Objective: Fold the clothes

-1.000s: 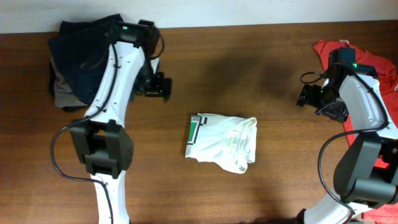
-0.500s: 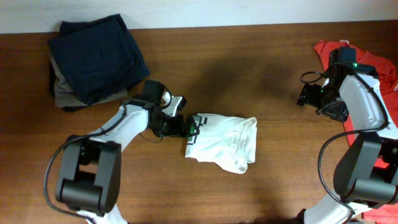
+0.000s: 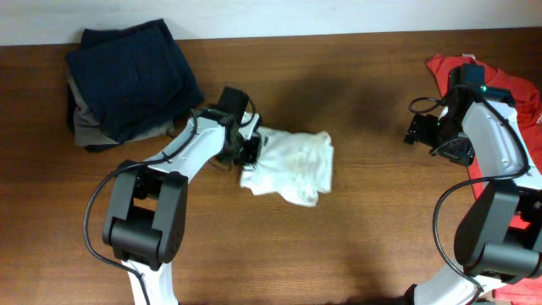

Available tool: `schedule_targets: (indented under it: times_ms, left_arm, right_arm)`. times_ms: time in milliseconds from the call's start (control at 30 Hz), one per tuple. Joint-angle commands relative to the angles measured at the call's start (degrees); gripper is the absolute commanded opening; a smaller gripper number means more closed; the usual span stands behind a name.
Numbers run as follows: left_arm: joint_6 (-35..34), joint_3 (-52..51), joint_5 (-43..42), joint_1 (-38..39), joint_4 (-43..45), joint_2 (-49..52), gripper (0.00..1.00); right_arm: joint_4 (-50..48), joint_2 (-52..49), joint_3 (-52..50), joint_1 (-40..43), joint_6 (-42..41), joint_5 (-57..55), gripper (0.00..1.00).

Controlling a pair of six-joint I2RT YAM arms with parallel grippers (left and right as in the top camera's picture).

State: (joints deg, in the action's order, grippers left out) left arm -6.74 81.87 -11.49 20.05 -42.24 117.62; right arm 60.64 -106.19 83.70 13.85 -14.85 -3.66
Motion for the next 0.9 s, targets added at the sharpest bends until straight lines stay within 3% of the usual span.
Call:
schedule_targets:
  times_ms: [0,67,200,400,467,600,800,867]
  left_arm:
    - [7.2,3.2,20.4,-2.0,3.3,1.1,0.01]
    - [8.4,3.3,25.3,-4.8,6.4,1.1,0.01]
    - [8.6,9.6,25.4,-11.0,4.9,1.1,0.01]
    - [8.1,27.8,20.6,-11.8,-7.5,1.1,0.01]
    - [5.0,31.9,19.8,-11.8,-9.6,1.1,0.01]
    - [4.8,34.0,19.7,-12.5,-8.0,1.1,0.01]
    - [-1.5,34.0,19.7,-15.4,-1.9,1.1,0.01]
    - [-7.1,34.0,19.8,-16.9,0.2,1.1,0.01]
  right_arm:
    - [0.0,0.1,0.9,0.2,-0.5,-0.9,0.99]
    - [0.0,0.1,0.9,0.2,-0.5,-0.9,0.99]
    - [0.0,0.1,0.9,0.2,-0.5,-0.9,0.99]
    - [0.0,0.1,0.9,0.2,-0.5,-0.9,0.99]
    - [0.0,0.1,0.9,0.2,-0.5,-0.9,0.99]
    - [0.0,0.1,0.9,0.2,-0.5,-0.9,0.99]
    - [0.0,0.1,0.9,0.2,-0.5,-0.9,0.99]
    - [0.0,0.1,0.9,0.2,-0.5,-0.9,0.99]
